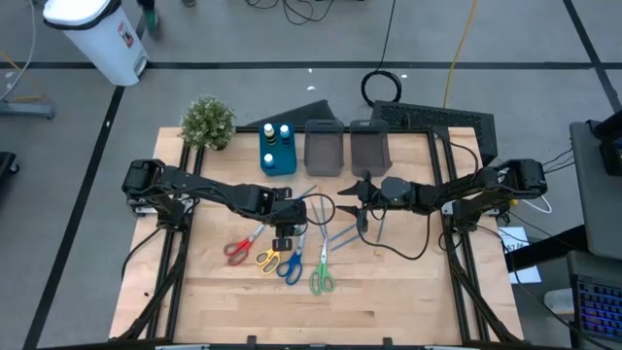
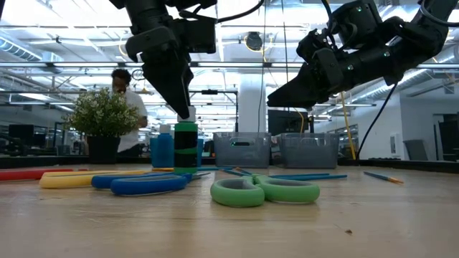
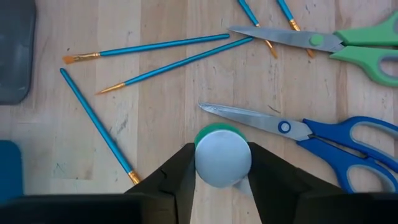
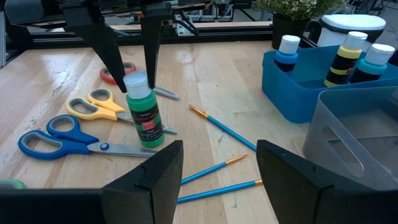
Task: Pick & Place Paint Supplies
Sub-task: Put the green paint into the blue bin
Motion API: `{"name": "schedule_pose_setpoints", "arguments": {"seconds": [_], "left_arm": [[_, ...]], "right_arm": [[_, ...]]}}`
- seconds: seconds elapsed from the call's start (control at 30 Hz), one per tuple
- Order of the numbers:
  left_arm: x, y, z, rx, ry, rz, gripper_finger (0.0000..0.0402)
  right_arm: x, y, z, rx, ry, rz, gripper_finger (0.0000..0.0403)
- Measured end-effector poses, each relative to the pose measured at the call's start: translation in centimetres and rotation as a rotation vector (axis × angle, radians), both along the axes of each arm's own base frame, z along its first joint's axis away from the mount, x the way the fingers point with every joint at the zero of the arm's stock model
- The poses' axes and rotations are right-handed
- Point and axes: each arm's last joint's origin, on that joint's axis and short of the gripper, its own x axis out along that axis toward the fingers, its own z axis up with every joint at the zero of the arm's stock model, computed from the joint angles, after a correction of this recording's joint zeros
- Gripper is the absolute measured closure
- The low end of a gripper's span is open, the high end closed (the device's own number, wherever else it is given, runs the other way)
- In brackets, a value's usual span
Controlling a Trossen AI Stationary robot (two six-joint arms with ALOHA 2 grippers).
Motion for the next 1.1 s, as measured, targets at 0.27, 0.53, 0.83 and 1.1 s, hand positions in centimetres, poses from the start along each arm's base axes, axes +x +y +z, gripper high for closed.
{"name": "schedule_pose_setpoints", "arguments": {"seconds": [0.27,0.53,0.83,1.1], "left_arm": [[0.0,0.0,0.1,-0.006,-0.012,0.011,0.0277],[0.5,0.0,1.6,-0.005,-0.037,0.007,0.0271],[0.7,0.8,5.4,0.021,0.006,0.023,0.0276],[0.3,3.3,8.7,0.106,0.008,-0.022,0.0277]], "right_arm": [[0.0,0.0,0.0,0.000,0.000,0.000,0.0206],[0.0,0.0,0.0,0.000,0.000,0.000,0.0206],[0.0,0.0,0.0,0.000,0.000,0.000,0.0206],[0.0,0.0,0.0,0.000,0.000,0.000,0.0206]]}}
